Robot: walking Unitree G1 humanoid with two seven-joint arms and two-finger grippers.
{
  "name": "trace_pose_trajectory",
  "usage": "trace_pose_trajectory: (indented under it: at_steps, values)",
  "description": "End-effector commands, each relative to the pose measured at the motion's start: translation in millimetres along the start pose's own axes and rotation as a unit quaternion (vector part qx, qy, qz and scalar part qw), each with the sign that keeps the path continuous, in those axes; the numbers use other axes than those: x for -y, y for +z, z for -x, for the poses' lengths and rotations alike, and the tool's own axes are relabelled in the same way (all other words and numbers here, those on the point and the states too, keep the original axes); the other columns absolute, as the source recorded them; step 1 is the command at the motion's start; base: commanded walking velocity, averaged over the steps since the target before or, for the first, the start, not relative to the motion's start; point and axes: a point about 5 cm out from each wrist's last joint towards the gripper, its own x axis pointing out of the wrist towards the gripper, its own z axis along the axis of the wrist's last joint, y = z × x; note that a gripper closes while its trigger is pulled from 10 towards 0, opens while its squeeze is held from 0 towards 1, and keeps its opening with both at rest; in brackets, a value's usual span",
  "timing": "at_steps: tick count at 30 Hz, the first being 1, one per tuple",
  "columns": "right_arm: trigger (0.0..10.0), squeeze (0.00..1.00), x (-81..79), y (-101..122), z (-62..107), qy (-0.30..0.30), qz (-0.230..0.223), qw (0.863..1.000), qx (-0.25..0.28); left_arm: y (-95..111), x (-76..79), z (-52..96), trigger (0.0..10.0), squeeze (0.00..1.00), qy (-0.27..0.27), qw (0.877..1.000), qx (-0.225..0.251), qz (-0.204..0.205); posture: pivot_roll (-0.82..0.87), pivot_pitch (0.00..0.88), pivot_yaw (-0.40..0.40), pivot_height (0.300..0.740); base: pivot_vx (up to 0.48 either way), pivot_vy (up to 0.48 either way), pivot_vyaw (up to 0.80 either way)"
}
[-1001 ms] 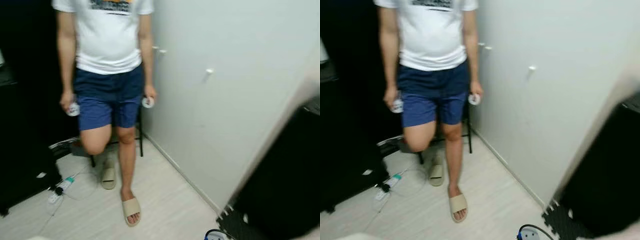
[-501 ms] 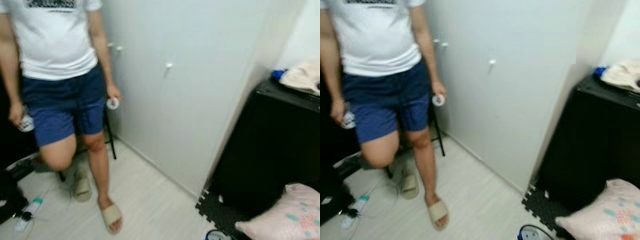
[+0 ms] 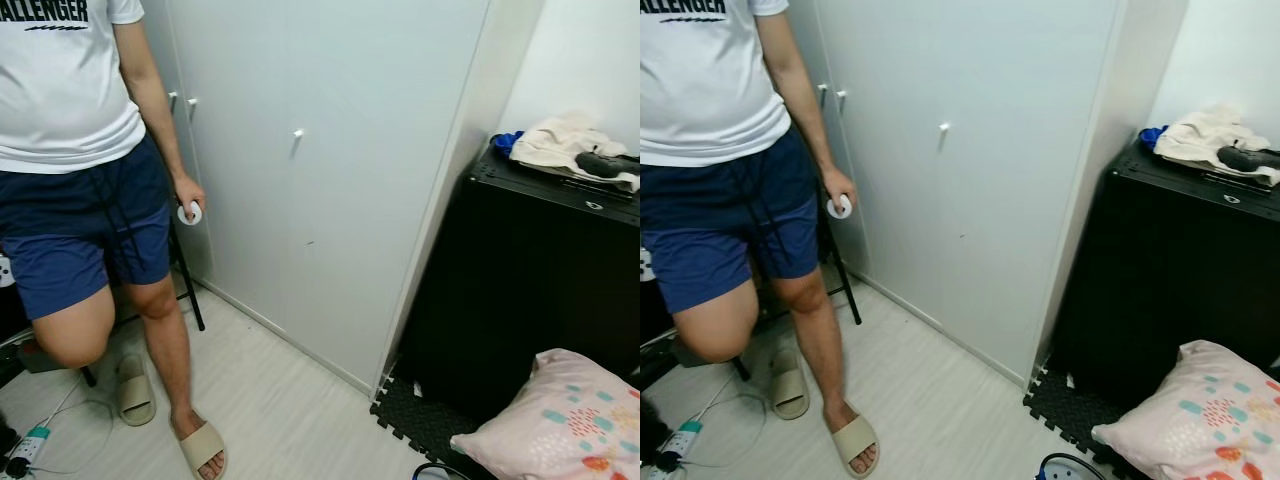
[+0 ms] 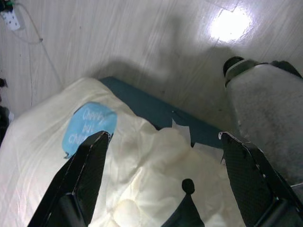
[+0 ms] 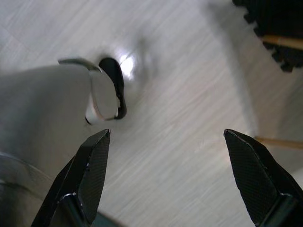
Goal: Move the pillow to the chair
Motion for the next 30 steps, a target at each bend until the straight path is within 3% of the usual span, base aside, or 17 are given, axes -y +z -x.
trace_pose_trajectory:
  at_steps: [1,17,25,30]
  values:
    - [10.0,0.00,-0.2,1.5,0.0,0.003,0.000,1.000,0.005,-2.8,1.1,0.2,10.0,0.00,-0.005,1.000,-0.007,-0.008,-0.13,0.000,-0.018,0.740,0.000,-0.431,0.00]
    - [10.0,0.00,-1.3,1.6,0.0,0.010,-0.005,1.000,0.008,1.5,-7.3,-1.2,10.0,0.00,-0.003,1.000,-0.005,-0.008,-0.13,0.000,-0.016,0.740,0.000,-0.428,0.00]
    - [10.0,0.00,-3.4,2.5,0.1,0.025,-0.009,1.000,0.015,4.6,-9.1,-1.6,10.0,0.00,-0.001,1.000,-0.001,-0.005,-0.13,0.000,-0.015,0.740,0.000,0.000,0.00]
    - [10.0,0.00,-3.4,3.1,0.1,0.025,-0.005,1.000,0.018,2.9,-6.1,-1.1,10.0,0.00,-0.003,1.000,-0.002,-0.008,-0.13,0.000,-0.014,0.740,0.000,0.000,0.80]
